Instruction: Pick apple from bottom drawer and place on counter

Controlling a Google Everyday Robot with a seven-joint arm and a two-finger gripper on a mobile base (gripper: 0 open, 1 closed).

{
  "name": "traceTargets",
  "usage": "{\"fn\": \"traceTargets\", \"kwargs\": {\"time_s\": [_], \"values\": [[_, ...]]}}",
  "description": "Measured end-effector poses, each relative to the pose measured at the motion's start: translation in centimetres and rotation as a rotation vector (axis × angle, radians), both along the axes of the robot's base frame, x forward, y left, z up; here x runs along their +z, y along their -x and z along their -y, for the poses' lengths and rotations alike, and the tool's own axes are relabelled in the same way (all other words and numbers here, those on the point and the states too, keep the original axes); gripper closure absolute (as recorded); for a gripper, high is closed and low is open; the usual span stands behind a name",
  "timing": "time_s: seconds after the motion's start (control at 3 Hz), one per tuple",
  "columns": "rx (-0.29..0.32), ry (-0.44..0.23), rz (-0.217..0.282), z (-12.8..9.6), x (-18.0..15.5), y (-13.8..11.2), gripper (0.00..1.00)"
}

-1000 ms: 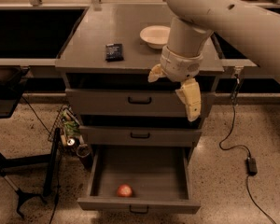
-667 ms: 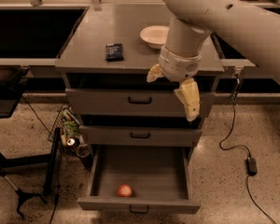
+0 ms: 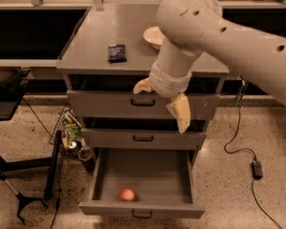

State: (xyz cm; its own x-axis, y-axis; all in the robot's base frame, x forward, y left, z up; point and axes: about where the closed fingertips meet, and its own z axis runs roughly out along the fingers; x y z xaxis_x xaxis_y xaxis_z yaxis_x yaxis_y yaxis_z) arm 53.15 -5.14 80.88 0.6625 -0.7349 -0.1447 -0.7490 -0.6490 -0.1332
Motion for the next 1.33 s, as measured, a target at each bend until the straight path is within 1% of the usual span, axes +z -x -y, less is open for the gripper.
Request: {"fn": "traceTargets", "kwargs": {"time_s": [0.33,0.67,1.0,1.33], "values": [[0.251,-0.021,0.047,-5.1,-5.6,-0.6,0.0],[0.478,-0.013,0.065,-10.0,-12.1,-1.4,0.0],[0.664,0.0,0.079,-14.9,-21.1,-1.9,0.0],[0.724,0.016,0.03,-17.5,-27.2,-2.0,0.0]]}}
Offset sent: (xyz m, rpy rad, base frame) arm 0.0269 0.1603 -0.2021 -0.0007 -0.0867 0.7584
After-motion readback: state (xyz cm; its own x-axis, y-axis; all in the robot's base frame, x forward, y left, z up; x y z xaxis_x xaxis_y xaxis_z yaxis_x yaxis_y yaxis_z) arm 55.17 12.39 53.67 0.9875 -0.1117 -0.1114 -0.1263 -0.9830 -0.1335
